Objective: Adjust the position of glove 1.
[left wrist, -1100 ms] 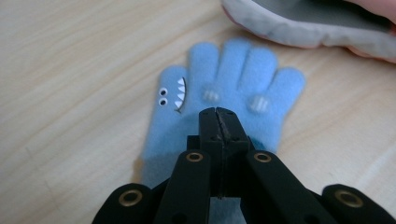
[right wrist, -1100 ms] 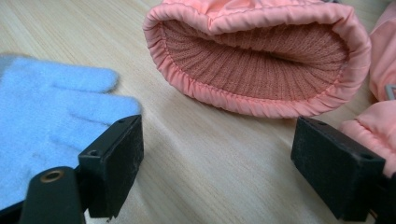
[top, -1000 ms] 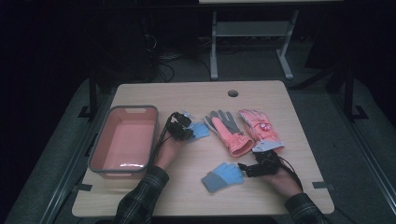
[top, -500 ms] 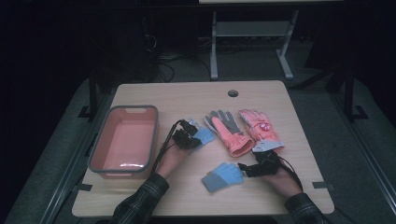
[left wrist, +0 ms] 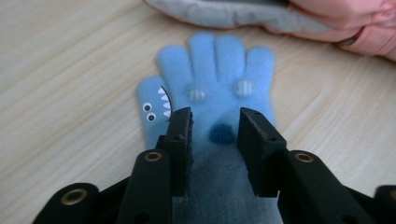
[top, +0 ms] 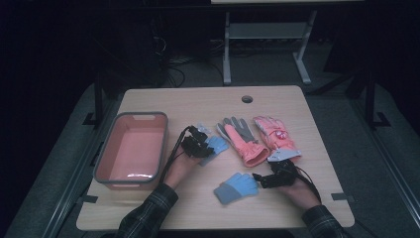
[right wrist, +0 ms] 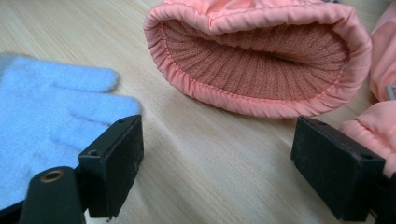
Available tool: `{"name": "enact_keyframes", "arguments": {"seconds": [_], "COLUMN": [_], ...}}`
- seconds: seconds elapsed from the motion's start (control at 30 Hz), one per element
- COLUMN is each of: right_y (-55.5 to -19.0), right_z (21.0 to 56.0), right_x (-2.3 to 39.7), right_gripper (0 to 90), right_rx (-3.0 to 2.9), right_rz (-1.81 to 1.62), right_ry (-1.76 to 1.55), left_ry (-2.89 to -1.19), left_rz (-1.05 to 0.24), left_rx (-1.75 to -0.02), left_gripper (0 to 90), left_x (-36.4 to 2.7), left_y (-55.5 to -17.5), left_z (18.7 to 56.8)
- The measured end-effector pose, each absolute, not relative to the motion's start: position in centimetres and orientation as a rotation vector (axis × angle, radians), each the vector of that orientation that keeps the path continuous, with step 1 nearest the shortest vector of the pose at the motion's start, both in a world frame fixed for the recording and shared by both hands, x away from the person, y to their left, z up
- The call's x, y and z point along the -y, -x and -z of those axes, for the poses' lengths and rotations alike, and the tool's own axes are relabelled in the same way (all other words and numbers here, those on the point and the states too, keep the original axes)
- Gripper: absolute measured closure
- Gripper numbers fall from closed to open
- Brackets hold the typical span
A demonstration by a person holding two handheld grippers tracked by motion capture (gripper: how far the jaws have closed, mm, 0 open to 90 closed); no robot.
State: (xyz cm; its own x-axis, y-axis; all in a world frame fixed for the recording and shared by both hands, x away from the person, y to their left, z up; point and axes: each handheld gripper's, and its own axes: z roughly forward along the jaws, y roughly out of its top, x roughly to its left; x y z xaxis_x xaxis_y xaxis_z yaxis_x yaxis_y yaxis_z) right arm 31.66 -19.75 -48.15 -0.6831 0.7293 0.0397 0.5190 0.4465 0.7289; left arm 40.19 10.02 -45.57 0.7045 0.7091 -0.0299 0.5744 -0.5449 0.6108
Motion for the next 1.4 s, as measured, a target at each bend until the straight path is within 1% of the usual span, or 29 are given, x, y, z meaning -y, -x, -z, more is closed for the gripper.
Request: {"name": "enact_keyframes", "arguments": {"seconds": [0.03,0.1,0.13,0.17,0.27,0.53,0.7,0.8,0.83,1.17,1.4], "right_y": [-31.7,-31.7,-31.7,-31.7,-31.7,-31.7,-31.7,-31.7,-31.7,-31.7,-31.7], "right_z": [48.2,48.2,48.2,48.2,48.2,48.2,48.2,48.2,48.2,48.1,48.1], "right_x": [19.7,19.7,19.7,19.8,19.7,19.8,19.8,19.8,19.8,19.8,19.8], "right_gripper": [16.4,16.4,16.4,16.4,16.4,16.4,16.4,16.4,16.3,16.3,16.3], "right_rx": [-2.421,-2.421,-2.421,-2.421,-2.421,-2.421,-2.421,-2.421,-2.421,-2.422,-2.423], "right_rz": [-1.074,-1.074,-1.074,-1.074,-1.074,-1.074,-1.074,-1.074,-1.074,-1.075,-1.074], "right_ry": [-1.076,-1.076,-1.076,-1.072,-1.076,-1.073,-1.073,-1.073,-1.072,-1.075,-1.076], "left_ry": [-2.297,-2.293,-2.302,-2.302,-2.308,-2.273,-2.268,-2.265,-2.260,-2.279,-2.285], "left_rz": [-0.289,-0.287,-0.278,-0.278,-0.285,-0.242,-0.227,-0.213,-0.189,-0.135,-0.095], "left_rx": [-0.973,-0.965,-0.943,-0.943,-0.922,-0.873,-0.841,-0.806,-0.787,-0.695,-0.647], "left_gripper": [64.3,69.4,79.4,81.8,84.3,85.9,86.1,86.1,86.1,86.1,86.1], "left_x": [-10.1,-10.2,-10.3,-10.3,-10.3,-11.2,-11.1,-11.0,-11.0,-10.8,-9.2], "left_y": [-40.2,-40.2,-40.2,-40.2,-40.1,-39.6,-38.9,-38.3,-37.8,-35.3,-33.4], "left_z": [45.8,45.9,45.9,45.9,45.9,44.6,43.8,43.1,42.6,41.4,40.8]}}
